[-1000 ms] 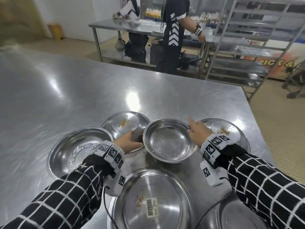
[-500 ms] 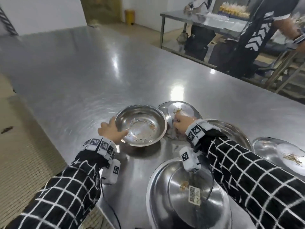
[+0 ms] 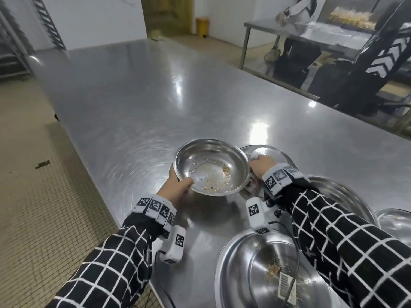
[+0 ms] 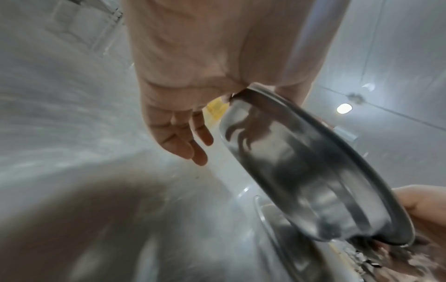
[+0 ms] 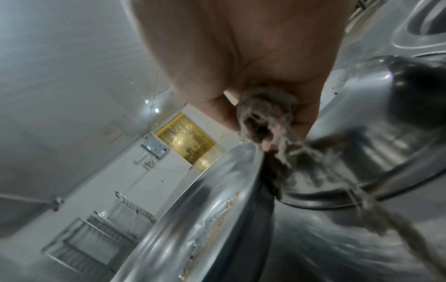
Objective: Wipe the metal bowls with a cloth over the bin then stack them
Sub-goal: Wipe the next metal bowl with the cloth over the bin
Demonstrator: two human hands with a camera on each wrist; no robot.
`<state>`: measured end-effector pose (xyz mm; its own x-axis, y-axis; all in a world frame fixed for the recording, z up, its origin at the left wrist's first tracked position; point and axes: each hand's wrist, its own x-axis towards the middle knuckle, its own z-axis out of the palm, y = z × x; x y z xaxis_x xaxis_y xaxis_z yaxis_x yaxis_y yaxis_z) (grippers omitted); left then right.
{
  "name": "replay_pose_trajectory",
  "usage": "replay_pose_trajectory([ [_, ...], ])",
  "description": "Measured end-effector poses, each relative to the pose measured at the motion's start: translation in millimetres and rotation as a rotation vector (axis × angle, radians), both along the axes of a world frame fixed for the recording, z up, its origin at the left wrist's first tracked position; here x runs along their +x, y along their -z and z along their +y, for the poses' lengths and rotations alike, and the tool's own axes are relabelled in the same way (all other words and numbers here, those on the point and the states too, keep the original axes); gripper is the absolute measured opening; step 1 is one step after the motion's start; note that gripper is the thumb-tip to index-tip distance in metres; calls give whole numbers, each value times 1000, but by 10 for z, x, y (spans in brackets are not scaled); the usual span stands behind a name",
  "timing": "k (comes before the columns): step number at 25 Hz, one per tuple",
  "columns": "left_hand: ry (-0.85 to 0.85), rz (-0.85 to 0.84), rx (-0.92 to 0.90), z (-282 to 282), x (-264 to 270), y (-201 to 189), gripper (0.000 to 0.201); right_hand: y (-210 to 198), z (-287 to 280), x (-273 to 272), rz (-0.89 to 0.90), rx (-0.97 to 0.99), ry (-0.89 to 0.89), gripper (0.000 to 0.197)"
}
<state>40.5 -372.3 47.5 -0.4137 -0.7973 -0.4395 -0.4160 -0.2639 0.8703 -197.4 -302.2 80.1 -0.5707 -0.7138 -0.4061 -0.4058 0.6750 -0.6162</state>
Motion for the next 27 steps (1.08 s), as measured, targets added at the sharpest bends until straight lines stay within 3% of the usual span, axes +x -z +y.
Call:
replay_pose_trajectory([
  [6,44,275,-201,219,-203,-835,78,-692,440,9,-17,-307,205,25],
  [10,173,411,-271,641,-428,-1239,53,-1080,1159,81,160,-478,409,26],
  [14,341,458,-282,1206,-682,-1446,21,-1317,1929,48,261,-519,591,10],
  [18,487,475,-240,1741,-854,-1558,23,-1464,2727,124,319,-553,739,15],
  [21,608,493,-221,2274,-930,-1605,12,-1569,3460,302,378,-557,831,13],
  [27,826,530,-80,3600,-934,-1634,18,-1523,5056,876,405,-601,1128,12],
])
